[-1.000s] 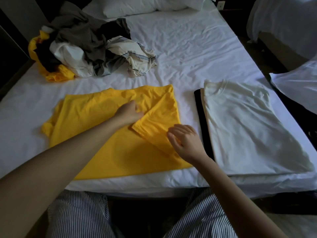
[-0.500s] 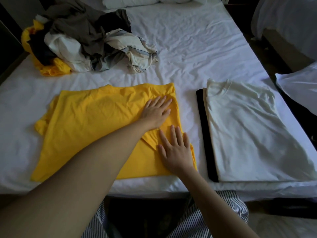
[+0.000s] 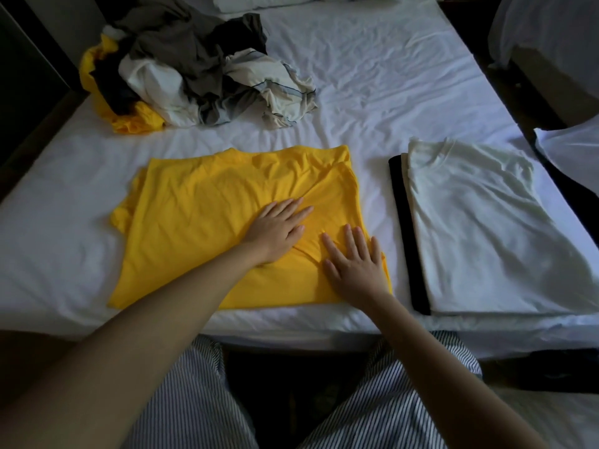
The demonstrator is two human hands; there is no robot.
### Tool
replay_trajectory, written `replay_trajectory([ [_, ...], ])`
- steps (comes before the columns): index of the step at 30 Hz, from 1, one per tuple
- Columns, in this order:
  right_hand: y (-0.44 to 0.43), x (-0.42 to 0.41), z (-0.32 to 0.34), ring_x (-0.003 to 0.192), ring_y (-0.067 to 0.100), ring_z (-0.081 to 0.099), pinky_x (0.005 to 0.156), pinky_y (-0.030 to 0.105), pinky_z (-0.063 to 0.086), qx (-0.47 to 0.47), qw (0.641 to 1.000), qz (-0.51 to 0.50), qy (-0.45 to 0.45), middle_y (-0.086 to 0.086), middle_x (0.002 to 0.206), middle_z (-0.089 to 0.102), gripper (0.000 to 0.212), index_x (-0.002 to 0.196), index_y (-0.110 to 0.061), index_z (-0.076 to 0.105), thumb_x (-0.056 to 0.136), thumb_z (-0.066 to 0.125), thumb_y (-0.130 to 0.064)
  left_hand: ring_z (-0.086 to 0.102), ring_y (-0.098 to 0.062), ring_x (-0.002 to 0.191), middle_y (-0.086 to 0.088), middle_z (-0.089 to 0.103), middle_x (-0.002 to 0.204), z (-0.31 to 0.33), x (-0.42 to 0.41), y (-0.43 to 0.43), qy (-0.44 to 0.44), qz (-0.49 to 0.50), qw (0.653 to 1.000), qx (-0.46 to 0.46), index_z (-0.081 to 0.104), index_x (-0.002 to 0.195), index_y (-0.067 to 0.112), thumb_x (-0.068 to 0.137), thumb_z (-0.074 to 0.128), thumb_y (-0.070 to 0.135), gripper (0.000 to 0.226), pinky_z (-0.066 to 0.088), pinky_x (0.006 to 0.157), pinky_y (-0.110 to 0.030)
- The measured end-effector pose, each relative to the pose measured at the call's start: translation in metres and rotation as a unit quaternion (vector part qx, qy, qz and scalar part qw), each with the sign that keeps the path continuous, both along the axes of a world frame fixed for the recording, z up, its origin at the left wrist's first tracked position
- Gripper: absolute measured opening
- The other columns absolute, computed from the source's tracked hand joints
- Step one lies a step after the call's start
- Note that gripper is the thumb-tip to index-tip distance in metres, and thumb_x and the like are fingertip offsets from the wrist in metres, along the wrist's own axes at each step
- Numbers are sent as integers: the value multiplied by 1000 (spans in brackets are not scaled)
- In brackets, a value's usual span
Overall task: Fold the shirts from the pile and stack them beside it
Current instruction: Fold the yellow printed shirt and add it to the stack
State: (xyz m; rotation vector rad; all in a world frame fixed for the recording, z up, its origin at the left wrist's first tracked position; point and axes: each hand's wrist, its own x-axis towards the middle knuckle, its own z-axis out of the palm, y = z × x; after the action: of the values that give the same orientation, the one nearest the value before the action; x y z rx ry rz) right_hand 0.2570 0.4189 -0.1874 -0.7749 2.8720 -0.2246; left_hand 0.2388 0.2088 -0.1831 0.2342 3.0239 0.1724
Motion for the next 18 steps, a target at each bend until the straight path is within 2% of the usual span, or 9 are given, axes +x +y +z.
replay_trajectory([
  [2,-4,1,4,146,30,-7,113,47,-10,2,1000,-12,-13,11,159,-1,82,149,-37,6,73,-12,-58,12,-12,146,6,14,159,-1,16,-17,8,7,1000,13,18,150,33,89,2,54,67,8,116,-33],
  [4,-15,3,10,146,29,-8,111,46,-13,-5,1000,-19,-5,8,159,-2,85,149,-37,9,70,-12,-59,16,-13,145,4,19,158,-4,32,-39,10,21,999,31,23,149,31,84,0,56,73,9,115,-33],
  [8,-63,19,25,146,28,-7,112,46,-12,-6,999,45,-4,0,160,-1,81,149,-37,11,75,-10,-61,13,-12,146,6,17,158,-6,75,-98,-6,72,995,66,24,148,32,83,1,60,75,9,115,-32],
  [11,-113,27,34,146,27,-9,114,48,-9,6,994,103,-35,-1,160,-5,57,150,-36,3,96,13,-54,17,-13,145,4,20,157,-5,106,-145,19,133,990,41,28,148,30,80,1,61,79,10,113,-31],
  [13,-151,37,38,146,26,-10,114,48,-9,5,988,146,-52,-3,160,-5,55,150,-34,2,100,22,-47,18,-14,145,2,21,157,-3,125,-174,18,159,986,36,30,147,29,78,2,62,82,10,113,-30],
  [15,-188,48,40,146,26,-11,114,47,-9,-10,983,168,-76,-4,159,-5,55,150,-34,2,101,23,-46,22,-17,144,-1,25,156,-2,139,-197,33,172,983,52,36,146,23,83,10,60,77,13,113,-30],
  [16,-204,53,39,146,27,-11,114,47,-9,-18,981,171,-89,-4,159,-5,55,150,-35,2,101,23,-46,25,-20,143,-5,27,155,-1,142,-206,45,184,978,85,40,144,18,89,21,54,68,16,113,-31],
  [18,-229,60,37,145,27,-11,114,47,-8,-20,979,175,-104,-4,159,-6,56,150,-35,1,100,24,-46,35,-28,137,-16,38,148,-3,142,-223,86,239,948,192,52,132,4,93,44,31,48,25,109,-32],
])
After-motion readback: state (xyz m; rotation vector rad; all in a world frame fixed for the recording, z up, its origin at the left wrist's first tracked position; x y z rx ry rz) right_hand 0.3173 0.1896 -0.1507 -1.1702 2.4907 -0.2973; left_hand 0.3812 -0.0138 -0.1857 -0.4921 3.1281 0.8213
